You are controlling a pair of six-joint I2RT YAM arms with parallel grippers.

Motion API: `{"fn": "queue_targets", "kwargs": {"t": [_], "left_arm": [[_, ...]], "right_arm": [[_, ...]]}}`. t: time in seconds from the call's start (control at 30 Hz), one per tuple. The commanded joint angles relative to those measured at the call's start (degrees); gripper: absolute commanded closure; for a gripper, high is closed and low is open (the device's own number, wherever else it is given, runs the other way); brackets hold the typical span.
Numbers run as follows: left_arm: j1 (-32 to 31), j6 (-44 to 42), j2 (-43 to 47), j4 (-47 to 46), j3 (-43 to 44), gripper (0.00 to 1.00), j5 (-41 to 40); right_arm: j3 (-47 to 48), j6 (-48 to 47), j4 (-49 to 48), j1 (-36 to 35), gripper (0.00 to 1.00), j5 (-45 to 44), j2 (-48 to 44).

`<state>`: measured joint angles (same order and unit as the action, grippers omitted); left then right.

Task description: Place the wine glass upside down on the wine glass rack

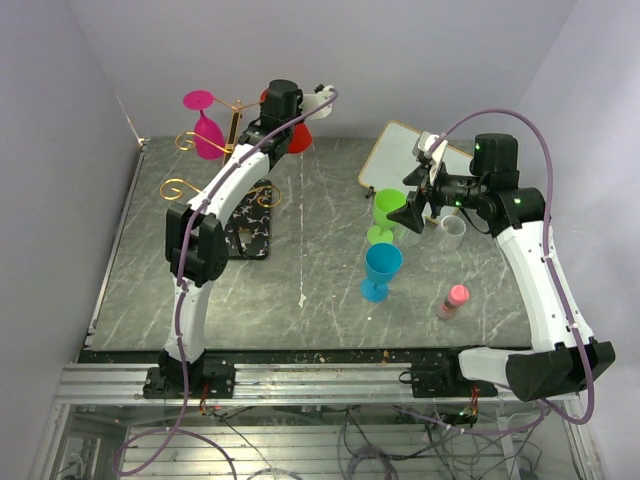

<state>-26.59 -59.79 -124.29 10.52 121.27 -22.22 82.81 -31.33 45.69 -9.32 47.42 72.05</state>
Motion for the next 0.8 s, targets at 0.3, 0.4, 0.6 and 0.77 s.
{"fn": "queue_targets", "kwargs": {"t": [0.3, 0.4, 0.6, 0.77], "left_arm": [[-0.5, 0.5, 5.4, -1.7, -1.3, 0.93, 3.3], [-0.4, 1.0, 6.1, -1.6, -1.9, 0.93, 3.9], [-0.4, 2.1, 7.1, -0.4, -2.5, 0.93, 4.7], [-0.3, 2.3, 8.1, -0.1, -3.9, 0.93, 4.7]], "right_arm": [[-1.1, 0.3, -1.2, 0.7, 0.03, 1.2, -2.0], [-1.1, 0.3, -1.3, 0.8, 0.03, 1.3, -2.0], [-1.4, 0.3, -1.5, 0.8, 0.03, 1.3, -2.2], [-1.8, 0.3, -1.7, 0.8, 0.03, 1.2, -2.5]]}}
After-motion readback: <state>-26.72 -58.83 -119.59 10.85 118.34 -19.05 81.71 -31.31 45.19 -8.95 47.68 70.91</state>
